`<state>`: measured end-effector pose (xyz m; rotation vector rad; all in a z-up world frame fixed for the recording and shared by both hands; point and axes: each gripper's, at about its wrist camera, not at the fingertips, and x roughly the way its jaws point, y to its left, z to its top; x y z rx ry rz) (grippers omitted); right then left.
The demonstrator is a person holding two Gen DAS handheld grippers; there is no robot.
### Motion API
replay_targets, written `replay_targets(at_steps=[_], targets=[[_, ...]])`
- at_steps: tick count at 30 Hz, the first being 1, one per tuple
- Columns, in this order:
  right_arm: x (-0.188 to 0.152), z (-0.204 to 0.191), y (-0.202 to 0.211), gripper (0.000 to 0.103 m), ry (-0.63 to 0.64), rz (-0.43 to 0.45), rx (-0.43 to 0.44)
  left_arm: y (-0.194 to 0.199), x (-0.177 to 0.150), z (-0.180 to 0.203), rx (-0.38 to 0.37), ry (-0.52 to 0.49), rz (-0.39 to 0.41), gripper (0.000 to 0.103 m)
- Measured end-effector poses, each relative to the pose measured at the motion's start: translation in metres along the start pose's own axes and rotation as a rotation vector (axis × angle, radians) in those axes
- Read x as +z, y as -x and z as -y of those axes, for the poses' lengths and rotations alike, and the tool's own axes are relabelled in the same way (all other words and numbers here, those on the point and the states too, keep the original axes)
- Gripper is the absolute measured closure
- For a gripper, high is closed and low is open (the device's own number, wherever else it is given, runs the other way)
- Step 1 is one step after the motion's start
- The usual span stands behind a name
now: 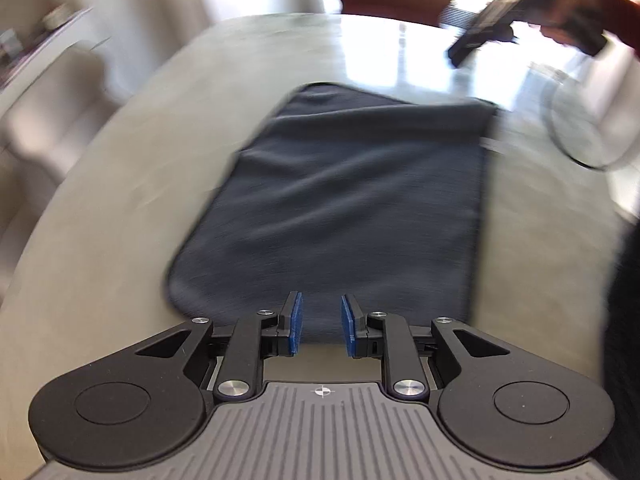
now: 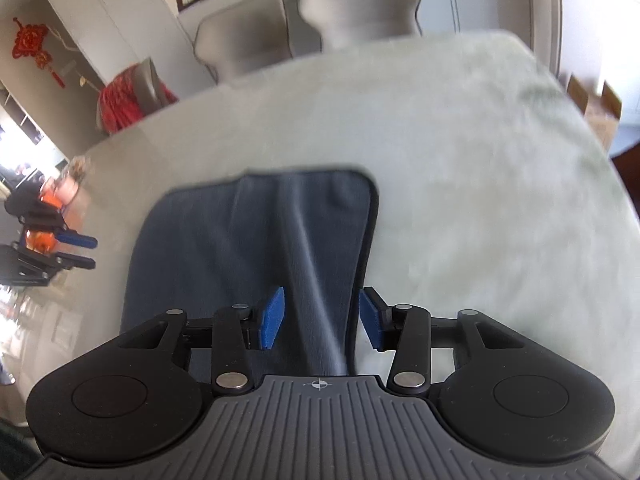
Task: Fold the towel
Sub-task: 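Lay the towel flat on the table and open both grippers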
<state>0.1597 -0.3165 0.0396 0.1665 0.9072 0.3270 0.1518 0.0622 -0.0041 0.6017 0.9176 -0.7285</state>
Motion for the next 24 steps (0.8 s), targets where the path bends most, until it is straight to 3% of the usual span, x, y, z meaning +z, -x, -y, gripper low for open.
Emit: replay_targets(at_steps=[3, 8, 11, 17, 21, 22, 23, 24], targets=[[0.011, 0.002, -0.044, 0.058, 0.024, 0.009, -0.038, -0.022, 0.002, -0.034, 0.115, 0.158, 0.031, 0.071], [0.029, 0.006, -0.107, 0.064, 0.077, -0.041, -0.101, -0.054, 0.005, -0.078, 0.139, 0.292, 0.025, 0.068], [0.037, 0.009, -0.128, 0.064, 0.097, -0.054, -0.118, -0.064, 0.004, -0.085, 0.153, 0.294, 0.015, 0.056], [0.044, 0.008, -0.159, 0.062, 0.113, -0.115, -0.127, -0.078, 0.004, -0.086, 0.157, 0.293, -0.009, 0.049], [0.035, -0.005, -0.161, 0.068, 0.183, -0.124, -0.093, -0.087, 0.004, -0.077, 0.134, 0.290, -0.019, 0.049], [0.030, -0.011, -0.161, 0.079, 0.237, -0.123, -0.107, -0.090, 0.004, -0.074, 0.121, 0.294, -0.021, 0.050], [0.027, -0.015, -0.161, 0.090, 0.266, -0.124, -0.105, -0.092, 0.003, -0.071, 0.101, 0.306, -0.025, 0.063], [0.025, -0.018, -0.160, 0.090, 0.285, -0.125, -0.097, -0.092, 0.002, -0.070, 0.084, 0.318, -0.021, 0.070]])
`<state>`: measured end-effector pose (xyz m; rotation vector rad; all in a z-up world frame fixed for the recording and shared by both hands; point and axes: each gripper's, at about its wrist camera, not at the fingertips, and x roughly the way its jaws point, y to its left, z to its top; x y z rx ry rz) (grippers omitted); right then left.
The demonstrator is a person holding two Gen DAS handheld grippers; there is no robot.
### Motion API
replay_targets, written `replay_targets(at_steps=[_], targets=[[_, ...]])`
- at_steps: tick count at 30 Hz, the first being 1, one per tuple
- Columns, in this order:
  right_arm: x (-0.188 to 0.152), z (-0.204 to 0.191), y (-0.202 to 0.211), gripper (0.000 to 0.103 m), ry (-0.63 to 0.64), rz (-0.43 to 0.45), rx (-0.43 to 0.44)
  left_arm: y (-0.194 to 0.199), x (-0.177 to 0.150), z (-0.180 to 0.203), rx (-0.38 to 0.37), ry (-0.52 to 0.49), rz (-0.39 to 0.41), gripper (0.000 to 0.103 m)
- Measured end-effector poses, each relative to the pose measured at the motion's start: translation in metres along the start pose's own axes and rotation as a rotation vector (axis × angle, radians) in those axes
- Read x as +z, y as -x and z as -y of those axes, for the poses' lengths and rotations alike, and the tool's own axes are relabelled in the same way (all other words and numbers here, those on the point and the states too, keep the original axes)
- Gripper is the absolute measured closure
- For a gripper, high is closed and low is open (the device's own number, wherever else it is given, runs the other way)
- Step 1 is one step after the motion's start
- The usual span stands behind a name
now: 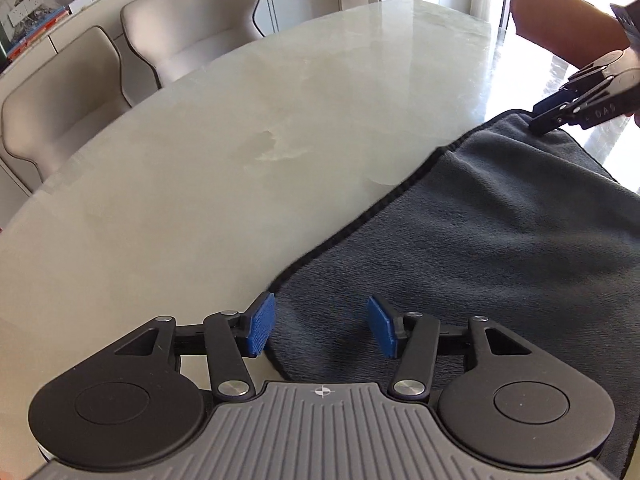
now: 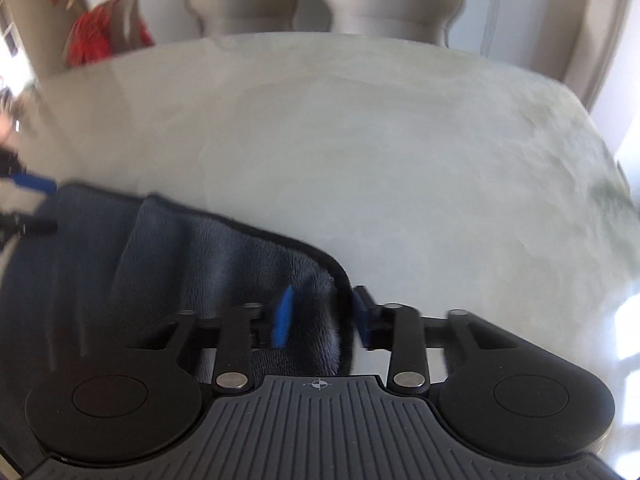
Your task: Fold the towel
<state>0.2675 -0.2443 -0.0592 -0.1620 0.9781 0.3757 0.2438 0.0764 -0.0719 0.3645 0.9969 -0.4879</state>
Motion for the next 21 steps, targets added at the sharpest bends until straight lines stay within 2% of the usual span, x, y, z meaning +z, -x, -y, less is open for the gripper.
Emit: replay_targets(at_steps=[1, 2, 4, 5, 6, 7, 10, 12, 15, 16, 18, 19, 21], targets=[[0.000, -0.001, 0.002, 0.091, 0.012, 0.009, -0.011, 0.002, -0.001, 0.000, -0.019, 0.019, 0.004, 0.088], [0.001, -0.001, 0.004, 0.091, 0.021, 0.021, -0.029, 0.003, -0.001, -0.001, -0.038, 0.039, 0.008, 0.094], [0.005, 0.000, 0.007, 0.092, 0.041, 0.041, -0.065, 0.005, 0.001, -0.001, -0.024, 0.036, 0.004, 0.101], [0.009, 0.003, 0.009, 0.092, 0.052, 0.048, -0.083, 0.006, 0.003, -0.001, 0.006, 0.017, 0.000, 0.103], [0.016, 0.006, 0.010, 0.092, 0.062, 0.056, -0.101, 0.006, 0.006, -0.001, 0.042, -0.012, -0.003, 0.103], [0.022, 0.010, 0.010, 0.097, 0.073, 0.065, -0.119, 0.007, 0.009, -0.001, 0.064, -0.029, 0.002, 0.103], [0.044, 0.020, 0.004, 0.098, 0.125, 0.061, -0.203, 0.008, 0.018, -0.008, 0.071, -0.021, 0.018, 0.103], [0.055, 0.034, 0.000, 0.098, 0.088, 0.059, -0.187, 0.005, 0.024, -0.011, 0.080, -0.029, 0.024, 0.103], [0.064, 0.040, -0.001, 0.095, 0.044, 0.046, -0.111, 0.004, 0.036, -0.018, 0.053, -0.017, 0.028, 0.098], [0.062, 0.038, 0.000, 0.093, 0.036, 0.042, -0.068, 0.010, 0.037, -0.020, 0.017, 0.009, 0.045, 0.093], [0.053, 0.030, 0.003, 0.092, 0.027, 0.034, -0.021, 0.019, 0.032, -0.020, -0.001, 0.035, 0.071, 0.091], [0.045, 0.026, 0.008, 0.092, 0.018, 0.032, 0.008, 0.025, 0.029, -0.020, -0.006, 0.044, 0.081, 0.085], [0.023, 0.013, 0.022, 0.084, -0.025, 0.041, 0.087, 0.034, 0.018, -0.020, 0.004, 0.074, 0.093, 0.073]])
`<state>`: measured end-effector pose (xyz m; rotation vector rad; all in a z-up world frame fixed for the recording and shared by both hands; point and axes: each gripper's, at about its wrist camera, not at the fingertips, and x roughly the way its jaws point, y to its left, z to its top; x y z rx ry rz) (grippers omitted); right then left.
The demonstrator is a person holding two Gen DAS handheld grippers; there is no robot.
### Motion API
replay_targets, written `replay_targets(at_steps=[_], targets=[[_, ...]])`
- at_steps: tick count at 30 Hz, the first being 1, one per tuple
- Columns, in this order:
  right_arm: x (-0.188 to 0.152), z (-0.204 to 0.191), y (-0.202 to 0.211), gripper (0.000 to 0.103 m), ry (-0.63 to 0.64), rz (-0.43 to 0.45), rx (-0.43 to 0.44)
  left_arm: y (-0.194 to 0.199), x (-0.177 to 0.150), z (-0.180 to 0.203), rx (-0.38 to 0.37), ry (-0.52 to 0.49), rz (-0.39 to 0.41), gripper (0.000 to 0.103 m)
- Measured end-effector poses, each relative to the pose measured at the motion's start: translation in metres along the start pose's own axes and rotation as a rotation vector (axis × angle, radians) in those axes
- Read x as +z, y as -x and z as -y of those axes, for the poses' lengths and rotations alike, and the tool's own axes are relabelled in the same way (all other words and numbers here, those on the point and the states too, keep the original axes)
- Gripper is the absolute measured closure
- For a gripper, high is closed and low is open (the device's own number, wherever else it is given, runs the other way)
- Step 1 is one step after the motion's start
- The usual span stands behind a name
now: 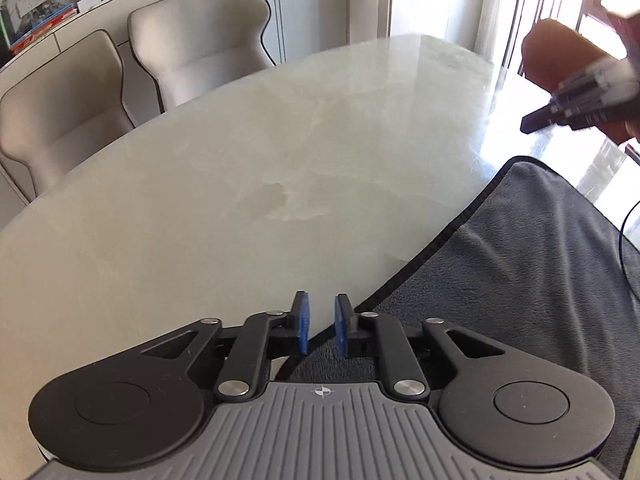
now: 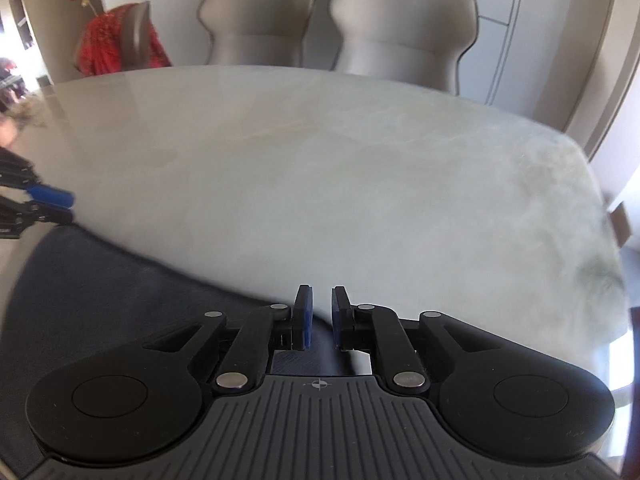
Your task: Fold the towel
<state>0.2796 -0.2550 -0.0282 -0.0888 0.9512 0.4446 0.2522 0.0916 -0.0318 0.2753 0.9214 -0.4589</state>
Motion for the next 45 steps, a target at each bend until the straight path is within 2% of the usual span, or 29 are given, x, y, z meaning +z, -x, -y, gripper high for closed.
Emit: replay_targets(at_steps=[1, 2, 4, 6, 8, 10, 13, 17, 22, 25, 26, 27, 28, 29, 30, 33, 34, 39, 45], targets=[[-0.007, -0.005, 0.005, 0.075, -0.018, 0.006, 0.026, 0.008, -0.010, 0.001, 0.007, 0.035, 0.007, 0.065], [-0.012, -0.009, 0.009, 0.072, -0.034, 0.012, 0.047, 0.014, -0.019, 0.002, 0.006, 0.070, 0.011, 0.062], [-0.034, -0.031, 0.021, 0.072, -0.053, 0.015, 0.116, 0.036, -0.049, 0.012, 0.006, 0.154, 0.024, 0.062], [-0.057, -0.061, 0.028, 0.072, -0.016, 0.003, 0.180, 0.049, -0.066, 0.018, 0.009, 0.202, 0.028, 0.061], [-0.082, -0.107, 0.035, 0.072, 0.107, -0.025, 0.257, 0.071, -0.093, 0.031, 0.032, 0.271, 0.031, 0.056], [-0.103, -0.154, 0.038, 0.072, 0.242, -0.066, 0.328, 0.077, -0.106, 0.032, 0.050, 0.313, 0.028, 0.055], [-0.125, -0.213, 0.036, 0.071, 0.368, -0.099, 0.417, 0.100, -0.131, 0.039, 0.077, 0.391, 0.036, 0.054], [-0.135, -0.258, 0.031, 0.065, 0.468, -0.066, 0.397, 0.126, -0.159, 0.045, 0.119, 0.482, 0.049, 0.051], [-0.139, -0.281, 0.013, 0.063, 0.524, -0.075, 0.269, 0.143, -0.192, 0.054, 0.157, 0.548, 0.062, 0.046], [-0.145, -0.283, 0.010, 0.065, 0.586, -0.065, 0.226, 0.148, -0.206, 0.060, 0.153, 0.575, 0.066, 0.044], [-0.145, -0.285, 0.010, 0.072, 0.592, -0.060, 0.222, 0.149, -0.210, 0.063, 0.144, 0.582, 0.068, 0.044], [-0.142, -0.279, 0.010, 0.077, 0.547, -0.062, 0.237, 0.149, -0.212, 0.064, 0.139, 0.586, 0.070, 0.044], [-0.137, -0.272, 0.010, 0.087, 0.482, -0.066, 0.260, 0.146, -0.213, 0.065, 0.130, 0.593, 0.070, 0.044], [-0.133, -0.264, 0.010, 0.091, 0.418, -0.071, 0.283, 0.141, -0.212, 0.065, 0.115, 0.600, 0.071, 0.044], [-0.131, -0.256, 0.007, 0.091, 0.366, -0.074, 0.302, 0.137, -0.211, 0.066, 0.099, 0.607, 0.072, 0.044], [-0.123, -0.207, 0.003, 0.092, 0.026, -0.072, 0.418, 0.126, -0.207, 0.065, 0.038, 0.646, 0.091, 0.043], [-0.122, -0.194, 0.002, 0.092, -0.046, -0.064, 0.432, 0.123, -0.206, 0.065, 0.025, 0.657, 0.098, 0.042], [-0.119, -0.153, 0.000, 0.092, -0.229, -0.035, 0.436, 0.098, -0.196, 0.059, -0.062, 0.736, 0.110, 0.037], [-0.113, -0.141, -0.010, 0.092, -0.219, -0.047, 0.382, 0.072, -0.177, 0.054, -0.136, 0.756, 0.116, 0.035]])
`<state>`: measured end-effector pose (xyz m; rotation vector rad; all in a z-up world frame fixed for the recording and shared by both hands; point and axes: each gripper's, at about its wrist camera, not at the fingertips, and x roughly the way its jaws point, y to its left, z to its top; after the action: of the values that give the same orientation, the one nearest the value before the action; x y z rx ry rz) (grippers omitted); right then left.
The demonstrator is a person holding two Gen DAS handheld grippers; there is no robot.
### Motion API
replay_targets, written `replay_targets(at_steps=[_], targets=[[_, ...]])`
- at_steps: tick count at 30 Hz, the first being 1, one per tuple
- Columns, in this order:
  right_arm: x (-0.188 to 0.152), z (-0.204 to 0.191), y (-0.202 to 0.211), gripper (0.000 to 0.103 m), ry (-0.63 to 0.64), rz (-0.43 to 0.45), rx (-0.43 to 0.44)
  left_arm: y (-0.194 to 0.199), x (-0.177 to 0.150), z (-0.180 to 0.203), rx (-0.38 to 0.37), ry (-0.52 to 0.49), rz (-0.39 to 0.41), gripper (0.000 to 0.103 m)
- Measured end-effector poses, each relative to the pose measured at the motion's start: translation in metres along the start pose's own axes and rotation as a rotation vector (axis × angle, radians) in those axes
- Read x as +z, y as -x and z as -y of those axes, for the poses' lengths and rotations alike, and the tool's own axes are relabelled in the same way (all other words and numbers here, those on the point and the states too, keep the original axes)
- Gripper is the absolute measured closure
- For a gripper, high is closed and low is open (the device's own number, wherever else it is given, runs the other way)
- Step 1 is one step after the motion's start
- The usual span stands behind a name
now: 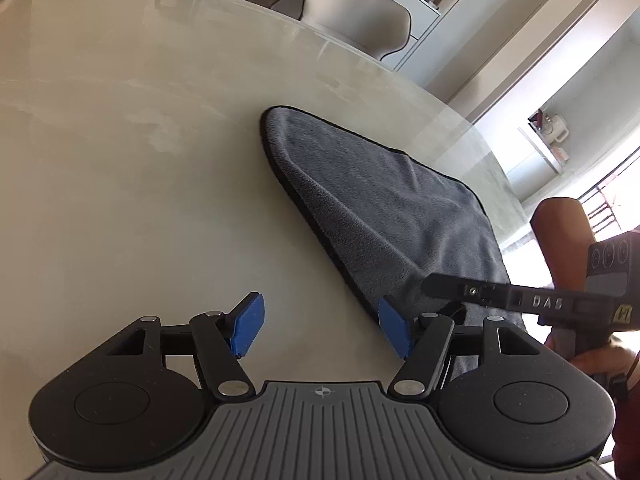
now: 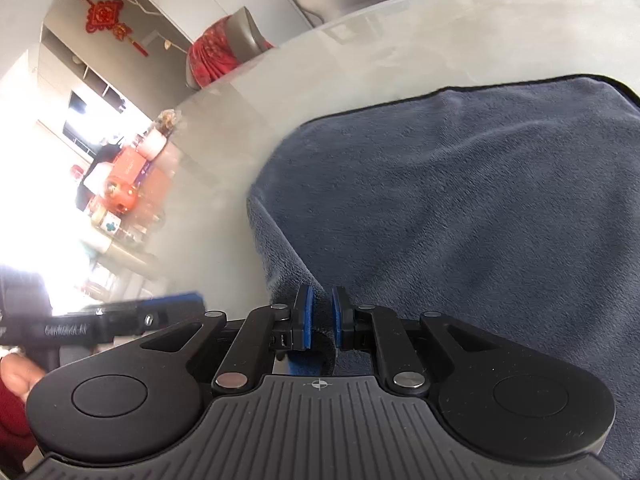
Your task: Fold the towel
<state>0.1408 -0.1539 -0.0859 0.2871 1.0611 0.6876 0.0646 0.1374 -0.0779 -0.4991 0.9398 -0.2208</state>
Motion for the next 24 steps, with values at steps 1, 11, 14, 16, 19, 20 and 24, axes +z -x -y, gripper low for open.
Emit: replay_targets(at_steps=[1, 11, 14, 16, 19, 20, 24], targets=[[-0.001, 0.000, 0.001, 0.092, 0.011, -0.004, -0.017, -0.006, 0.004, 0.000, -0.009, 0.007, -0.001, 0.035], [-0.010, -0.012, 0.000, 0.091, 0.096, -0.044, -0.069, -0.046, 0.067, -0.014, 0.006, 0.009, 0.017, 0.031], [-0.011, -0.011, -0.003, 0.090, 0.084, -0.049, -0.069, -0.058, 0.083, -0.024, 0.033, 0.042, -0.002, 0.030], [-0.011, -0.009, -0.003, 0.090, 0.079, -0.047, -0.071, -0.061, 0.090, -0.026, 0.031, 0.038, -0.001, 0.029], [-0.009, -0.011, -0.004, 0.090, 0.081, -0.039, -0.077, -0.068, 0.096, -0.023, 0.022, 0.028, -0.019, 0.032], [-0.009, -0.011, -0.004, 0.090, 0.085, -0.038, -0.077, -0.072, 0.097, -0.021, 0.009, 0.022, -0.032, 0.045], [-0.012, -0.020, 0.009, 0.086, 0.136, 0.003, -0.064, -0.083, 0.100, -0.002, -0.018, -0.055, -0.096, 0.085]])
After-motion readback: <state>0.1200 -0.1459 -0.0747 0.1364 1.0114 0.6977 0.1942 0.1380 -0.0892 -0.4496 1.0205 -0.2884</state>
